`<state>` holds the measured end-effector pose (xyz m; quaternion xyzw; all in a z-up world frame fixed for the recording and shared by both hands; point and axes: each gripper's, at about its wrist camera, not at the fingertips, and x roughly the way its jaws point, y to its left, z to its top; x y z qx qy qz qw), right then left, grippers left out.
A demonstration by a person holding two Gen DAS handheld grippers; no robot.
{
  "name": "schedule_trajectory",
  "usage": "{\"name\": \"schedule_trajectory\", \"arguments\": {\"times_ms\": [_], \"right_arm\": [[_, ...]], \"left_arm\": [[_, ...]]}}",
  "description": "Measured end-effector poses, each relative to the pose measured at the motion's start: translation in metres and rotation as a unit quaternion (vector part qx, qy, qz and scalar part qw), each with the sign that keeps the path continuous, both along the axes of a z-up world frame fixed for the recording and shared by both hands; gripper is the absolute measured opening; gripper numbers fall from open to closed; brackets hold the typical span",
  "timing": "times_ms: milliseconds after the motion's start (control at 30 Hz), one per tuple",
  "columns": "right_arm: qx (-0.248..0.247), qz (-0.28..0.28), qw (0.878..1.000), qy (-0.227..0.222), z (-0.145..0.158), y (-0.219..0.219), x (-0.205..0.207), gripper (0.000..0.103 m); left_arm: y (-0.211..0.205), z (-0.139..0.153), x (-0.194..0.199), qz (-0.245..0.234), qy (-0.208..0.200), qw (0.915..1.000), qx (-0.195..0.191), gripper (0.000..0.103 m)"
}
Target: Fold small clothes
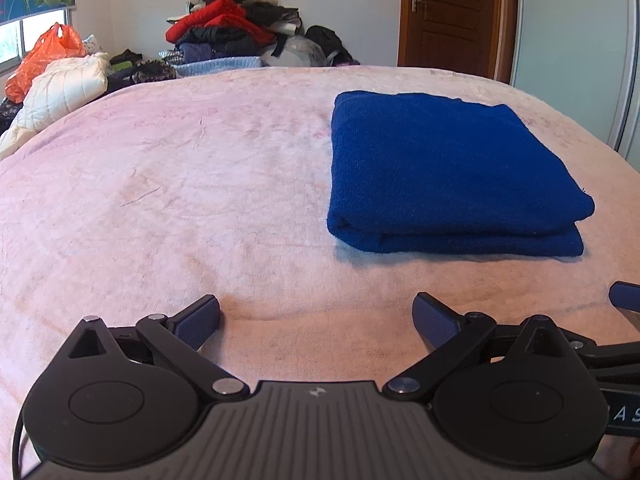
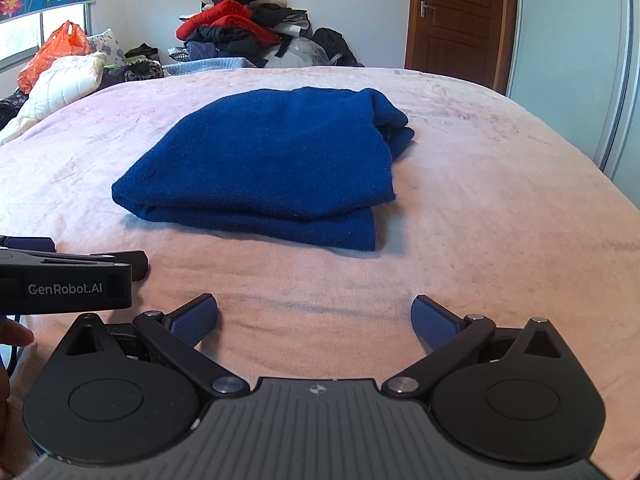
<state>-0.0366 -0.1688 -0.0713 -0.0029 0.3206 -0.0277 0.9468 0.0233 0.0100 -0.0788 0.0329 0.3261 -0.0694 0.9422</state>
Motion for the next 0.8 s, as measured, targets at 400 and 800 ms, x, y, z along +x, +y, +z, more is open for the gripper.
{"name": "schedule_trajectory", "arguments": {"times_ms": [400,800], "right_arm": [[0.007,0.006,1.0,-0.014,-0.003,-0.002,-0.002,0.103],[0.02,-0.014,0.999,-0.025,0.001,-0.011,-0.004,0.102]], "left_arm": [[0.002,-0.001,0.0,-0.006,-0.003,1.0,-0.003,0.103],[0.003,0.0,-0.001,-0.007,-0.003,1.0,-0.004,0.103]]}}
